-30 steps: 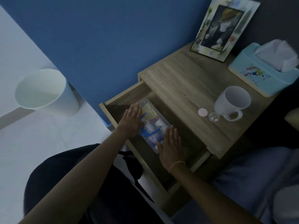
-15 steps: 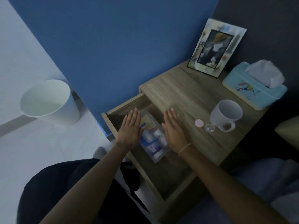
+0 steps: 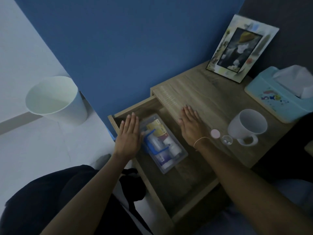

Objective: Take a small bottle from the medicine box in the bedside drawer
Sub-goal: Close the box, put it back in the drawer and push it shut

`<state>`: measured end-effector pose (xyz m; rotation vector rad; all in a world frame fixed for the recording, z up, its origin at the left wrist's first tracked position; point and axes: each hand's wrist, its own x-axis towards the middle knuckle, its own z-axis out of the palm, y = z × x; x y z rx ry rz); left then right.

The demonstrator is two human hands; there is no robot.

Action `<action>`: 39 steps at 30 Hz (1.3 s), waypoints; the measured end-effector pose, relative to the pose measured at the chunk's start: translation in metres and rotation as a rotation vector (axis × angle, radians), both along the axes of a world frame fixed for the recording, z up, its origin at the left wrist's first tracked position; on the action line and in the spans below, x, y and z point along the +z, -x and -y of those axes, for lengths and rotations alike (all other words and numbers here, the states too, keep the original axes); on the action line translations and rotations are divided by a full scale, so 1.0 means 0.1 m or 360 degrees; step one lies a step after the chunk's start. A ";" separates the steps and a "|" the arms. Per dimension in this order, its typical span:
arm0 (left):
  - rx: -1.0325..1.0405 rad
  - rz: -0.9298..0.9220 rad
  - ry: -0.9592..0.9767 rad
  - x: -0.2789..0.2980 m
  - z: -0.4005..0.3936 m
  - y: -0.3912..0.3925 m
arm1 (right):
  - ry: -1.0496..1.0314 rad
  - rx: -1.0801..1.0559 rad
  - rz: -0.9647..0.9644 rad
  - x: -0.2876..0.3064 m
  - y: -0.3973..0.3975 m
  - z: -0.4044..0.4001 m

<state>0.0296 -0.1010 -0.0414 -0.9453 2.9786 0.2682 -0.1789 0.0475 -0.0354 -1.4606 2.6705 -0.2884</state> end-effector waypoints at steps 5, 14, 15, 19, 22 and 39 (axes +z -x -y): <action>0.0162 -0.0109 0.0040 -0.07 -0.02 -0.03 | 0.0090 0.0017 0.0016 -0.04 0.04 -0.02; 0.0508 -0.0311 -0.0183 -0.14 -0.11 -0.03 | 0.0131 0.0003 0.0000 -0.08 0.05 0.00; 0.0499 -0.0310 -0.0182 -0.15 -0.11 -0.03 | 0.0126 -0.0001 0.0007 -0.07 0.05 0.00; 0.0505 -0.0303 -0.0190 -0.17 -0.11 -0.03 | 0.0110 0.0006 0.0022 -0.08 0.06 0.00; 0.0494 -0.0331 -0.0240 -0.18 -0.10 -0.01 | 0.0173 0.0000 0.0037 -0.07 0.06 0.00; 0.0355 -0.0509 -0.0703 -0.19 -0.24 0.12 | -0.0125 -0.0050 0.0034 -0.09 0.10 0.00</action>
